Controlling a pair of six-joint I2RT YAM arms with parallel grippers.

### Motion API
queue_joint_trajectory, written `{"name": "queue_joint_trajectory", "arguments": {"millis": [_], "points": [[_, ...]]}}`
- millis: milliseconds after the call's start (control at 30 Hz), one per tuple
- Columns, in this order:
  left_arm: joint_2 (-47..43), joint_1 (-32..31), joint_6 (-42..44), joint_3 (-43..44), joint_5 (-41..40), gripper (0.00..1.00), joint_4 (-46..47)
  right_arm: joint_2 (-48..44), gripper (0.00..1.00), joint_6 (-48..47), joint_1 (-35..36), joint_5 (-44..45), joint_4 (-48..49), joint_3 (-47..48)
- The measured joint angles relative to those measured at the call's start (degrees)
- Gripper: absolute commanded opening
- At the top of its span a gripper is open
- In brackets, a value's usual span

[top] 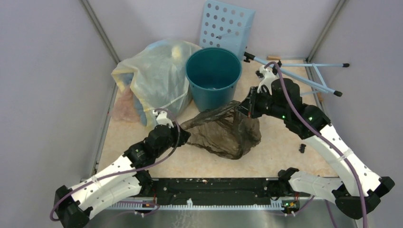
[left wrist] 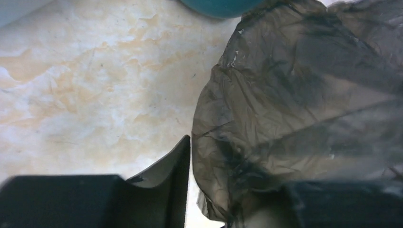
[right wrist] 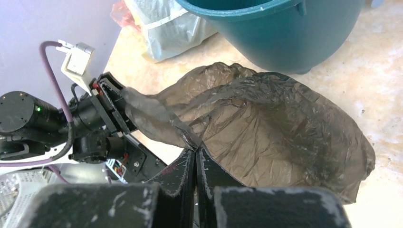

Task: Put the trash bags into the trash bin

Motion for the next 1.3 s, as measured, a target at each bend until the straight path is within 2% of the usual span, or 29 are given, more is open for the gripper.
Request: {"name": "queue_joint_trajectory", "arguments": {"millis": [67,300,500,667,833,1000,1167,1300], "points": [[-0.1,0.0,0.3,-1.9,0.3,0.0,2.7,-0.4,0.0,0.2,0.0,0.6,0.2,0.0],[-1.4,0.0,4.7,-0.1,0.6,0.0,6.0,-1.8,0.0,-0.3,0.0,6.2,-0.7,0.2],[-1.2,0.0,10.4,11.3,4.2,0.0,2.6,-1.6,0.0,-3.3,0.0,21.3,-7.5,5.7],[-1.1,0.0,10.5,18.3,7.3,0.0,1.7,-0.5,0.0,-4.9,0.0,29.6,-11.3,8.2],[-0.4,0.0,9.0,19.0,15.7,0.0,4.3,-1.2,0.0,-5.8,-0.1,31.1,-12.1,8.2],[4.4,0.0,8.4,22.4,23.2,0.0,5.9,-3.4,0.0,-7.1,0.0,30.6,-11.0,9.1],[11.5,0.0,8.5,30.8,29.2,0.0,7.0,-3.7,0.0,-9.3,0.0,30.6,-9.7,16.4],[14.1,0.0,9.3,37.2,30.1,0.0,8.2,-3.1,0.0,-11.7,0.0,30.7,-6.7,24.2]]}}
